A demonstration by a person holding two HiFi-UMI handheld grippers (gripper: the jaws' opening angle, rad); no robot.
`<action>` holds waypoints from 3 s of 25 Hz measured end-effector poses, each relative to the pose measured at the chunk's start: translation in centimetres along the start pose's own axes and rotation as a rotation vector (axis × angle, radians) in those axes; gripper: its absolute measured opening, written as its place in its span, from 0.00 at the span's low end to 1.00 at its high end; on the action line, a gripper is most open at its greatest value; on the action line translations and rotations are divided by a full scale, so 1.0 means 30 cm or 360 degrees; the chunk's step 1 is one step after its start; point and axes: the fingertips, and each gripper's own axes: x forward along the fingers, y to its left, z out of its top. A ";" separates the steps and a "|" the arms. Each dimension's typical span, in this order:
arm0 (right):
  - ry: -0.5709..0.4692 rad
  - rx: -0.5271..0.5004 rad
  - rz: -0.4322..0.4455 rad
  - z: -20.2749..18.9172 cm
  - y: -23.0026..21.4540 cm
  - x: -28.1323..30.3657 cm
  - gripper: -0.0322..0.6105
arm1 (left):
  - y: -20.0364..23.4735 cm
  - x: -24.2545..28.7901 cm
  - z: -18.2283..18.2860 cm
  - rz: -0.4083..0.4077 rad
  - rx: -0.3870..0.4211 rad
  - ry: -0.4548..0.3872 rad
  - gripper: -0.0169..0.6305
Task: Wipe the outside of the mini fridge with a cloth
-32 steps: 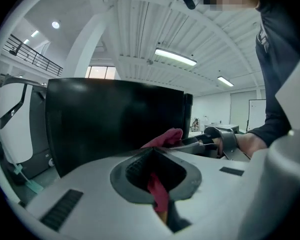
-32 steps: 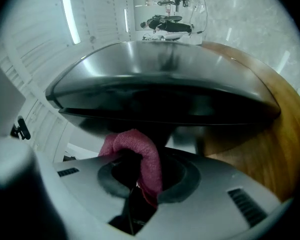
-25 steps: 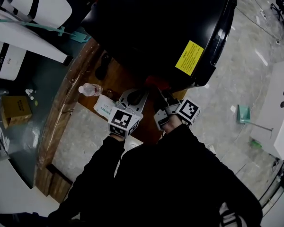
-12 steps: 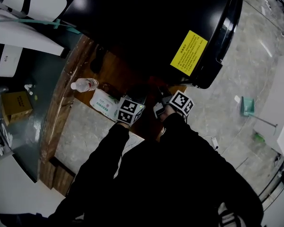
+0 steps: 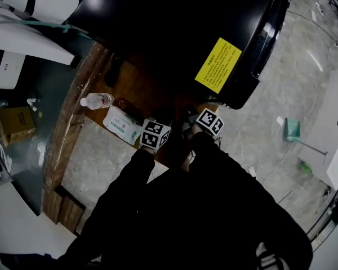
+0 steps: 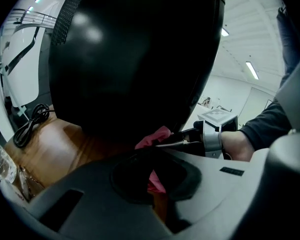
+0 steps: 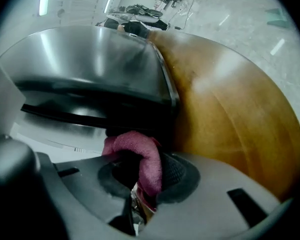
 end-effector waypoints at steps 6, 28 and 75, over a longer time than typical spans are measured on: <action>0.0169 -0.0431 0.0250 -0.043 0.251 -0.147 0.17 | -0.060 -0.154 0.099 0.0004 -0.0010 -0.0156 0.04; 0.0143 -0.2056 0.0932 0.000 0.935 -0.950 0.17 | -0.682 -0.689 0.528 0.0024 0.0218 -0.0806 0.04; -0.0239 -0.2182 0.0819 1.856 0.973 -1.174 0.17 | -1.278 0.621 1.816 -0.0291 0.0378 -0.1033 0.04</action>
